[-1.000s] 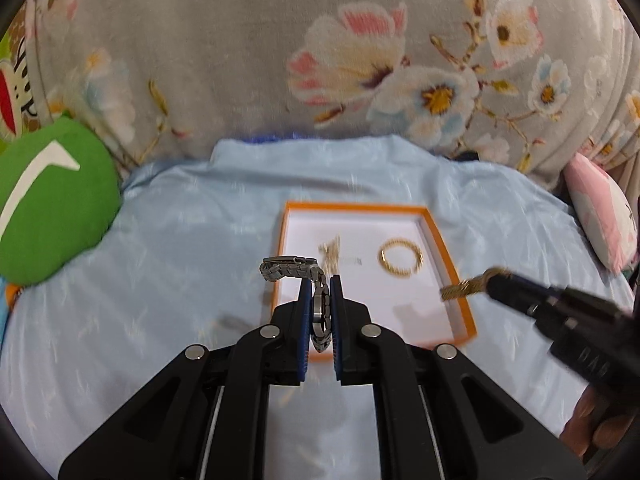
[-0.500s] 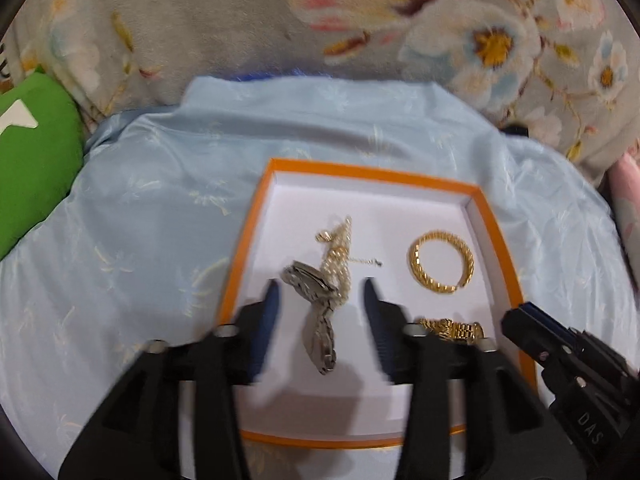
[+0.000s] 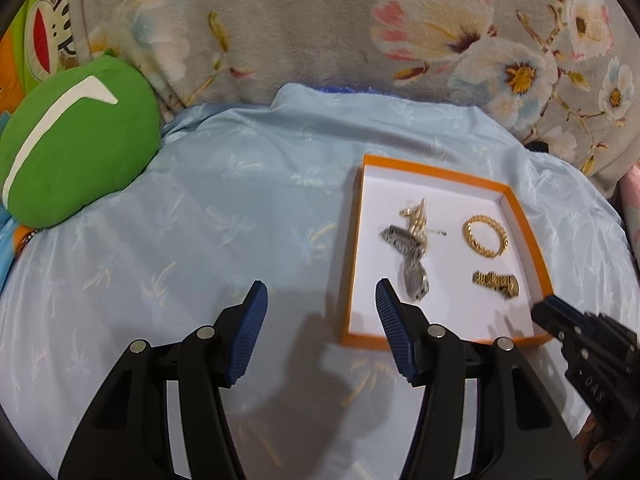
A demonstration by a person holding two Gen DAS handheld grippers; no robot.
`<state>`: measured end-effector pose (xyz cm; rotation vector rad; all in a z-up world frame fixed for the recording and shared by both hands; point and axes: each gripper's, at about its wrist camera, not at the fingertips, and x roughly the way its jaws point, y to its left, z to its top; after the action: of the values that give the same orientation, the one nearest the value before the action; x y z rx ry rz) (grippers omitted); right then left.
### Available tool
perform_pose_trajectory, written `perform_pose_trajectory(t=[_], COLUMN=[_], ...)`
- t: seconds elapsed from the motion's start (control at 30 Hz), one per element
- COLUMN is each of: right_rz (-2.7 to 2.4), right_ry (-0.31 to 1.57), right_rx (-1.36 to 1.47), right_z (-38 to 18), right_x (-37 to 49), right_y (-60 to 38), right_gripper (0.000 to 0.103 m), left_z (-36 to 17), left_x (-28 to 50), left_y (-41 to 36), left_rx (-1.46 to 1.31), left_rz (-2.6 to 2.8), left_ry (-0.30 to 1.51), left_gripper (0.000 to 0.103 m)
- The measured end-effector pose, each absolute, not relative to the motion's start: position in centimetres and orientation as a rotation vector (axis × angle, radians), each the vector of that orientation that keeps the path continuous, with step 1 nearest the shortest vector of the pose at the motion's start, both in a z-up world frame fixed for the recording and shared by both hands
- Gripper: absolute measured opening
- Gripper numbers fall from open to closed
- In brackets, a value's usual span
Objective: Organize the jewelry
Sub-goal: 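Lower the gold watch into the box and open the right tool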
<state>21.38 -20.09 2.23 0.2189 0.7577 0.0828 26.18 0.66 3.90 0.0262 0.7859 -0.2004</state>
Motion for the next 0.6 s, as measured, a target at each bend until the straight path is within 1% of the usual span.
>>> perform_pose_trajectory(t=[0.13,0.3,0.37,0.43,0.6], right_rz=[0.182,0.239,0.232,0.166,0.096], right_ry=[0.765,0.798,0.835,0.832,0.847], right_rx=[0.193,0.126,0.106,0.056,0.140], right_z=[3.3,2.9,1.9,1.3,0.7], right_x=[23.3,26.8,28.2,28.6,27.1], right_y=[-16.6,-12.3,-11.5,-11.5,-14.7], right_gripper=[0.018,0.014,0.011,0.001,0.001], left_z=[3.1,2.3,2.0,1.9,1.6], left_x=[24.8,23.9,23.9,23.8,23.8], left_y=[1.6,3.2,3.7,4.3,5.6], left_rx=[0.002,-0.025,-0.016,-0.019,-0.044], left_rz=[-0.179,-0.161,-0.151,-0.147,-0.151], left_ry=[0.791,0.807,0.811,0.816,0.826], left_gripper=[0.054,0.054,0.054,0.054,0.054])
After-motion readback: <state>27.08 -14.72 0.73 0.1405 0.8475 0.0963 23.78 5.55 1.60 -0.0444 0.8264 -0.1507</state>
